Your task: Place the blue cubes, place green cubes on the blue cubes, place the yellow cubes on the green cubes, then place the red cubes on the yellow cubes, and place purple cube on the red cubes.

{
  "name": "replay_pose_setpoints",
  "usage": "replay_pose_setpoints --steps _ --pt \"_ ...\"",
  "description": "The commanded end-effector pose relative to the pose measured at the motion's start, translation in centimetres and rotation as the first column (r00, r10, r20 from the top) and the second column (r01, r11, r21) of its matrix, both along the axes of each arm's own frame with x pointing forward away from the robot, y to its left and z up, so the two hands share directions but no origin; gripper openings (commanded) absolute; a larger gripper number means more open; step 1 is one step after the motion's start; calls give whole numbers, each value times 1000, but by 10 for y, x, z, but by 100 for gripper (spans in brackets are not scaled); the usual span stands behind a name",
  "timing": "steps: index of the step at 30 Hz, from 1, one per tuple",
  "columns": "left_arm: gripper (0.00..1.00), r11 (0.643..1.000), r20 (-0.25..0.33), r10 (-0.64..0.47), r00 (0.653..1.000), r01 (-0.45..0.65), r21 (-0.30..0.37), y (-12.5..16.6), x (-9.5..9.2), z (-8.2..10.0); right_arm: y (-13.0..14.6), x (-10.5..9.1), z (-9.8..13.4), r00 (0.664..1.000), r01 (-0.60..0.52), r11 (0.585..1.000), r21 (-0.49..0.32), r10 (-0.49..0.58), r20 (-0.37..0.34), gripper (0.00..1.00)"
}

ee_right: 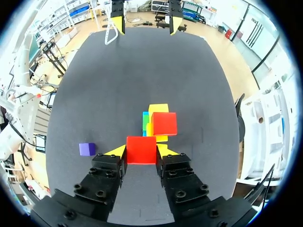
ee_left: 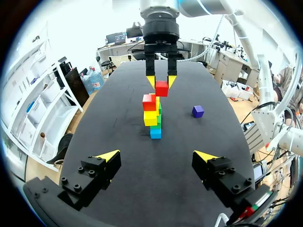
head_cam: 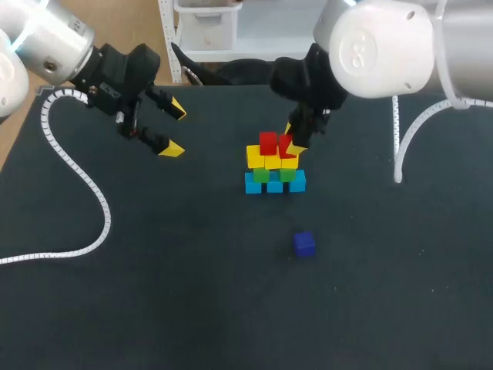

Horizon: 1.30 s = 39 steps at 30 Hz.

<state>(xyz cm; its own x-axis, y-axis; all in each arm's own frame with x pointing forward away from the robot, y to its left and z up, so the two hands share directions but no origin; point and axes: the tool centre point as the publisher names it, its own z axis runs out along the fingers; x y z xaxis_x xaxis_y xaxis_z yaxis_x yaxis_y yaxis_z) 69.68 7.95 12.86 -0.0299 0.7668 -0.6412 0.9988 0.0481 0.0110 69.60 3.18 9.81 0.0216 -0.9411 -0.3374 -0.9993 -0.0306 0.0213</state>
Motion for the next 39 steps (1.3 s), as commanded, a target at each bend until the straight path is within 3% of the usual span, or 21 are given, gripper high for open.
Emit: replay_pose_setpoints --steps 1,39 --pt "100 1000 0 -3 1000 3 -2 1 1 0 0 -1 0 1000 3 1000 -3 -3 1 0" --pt "100 1000 0 -3 1000 3 -2 1 1 0 1 7 -5 1000 4 1000 -11 -4 -6 0"
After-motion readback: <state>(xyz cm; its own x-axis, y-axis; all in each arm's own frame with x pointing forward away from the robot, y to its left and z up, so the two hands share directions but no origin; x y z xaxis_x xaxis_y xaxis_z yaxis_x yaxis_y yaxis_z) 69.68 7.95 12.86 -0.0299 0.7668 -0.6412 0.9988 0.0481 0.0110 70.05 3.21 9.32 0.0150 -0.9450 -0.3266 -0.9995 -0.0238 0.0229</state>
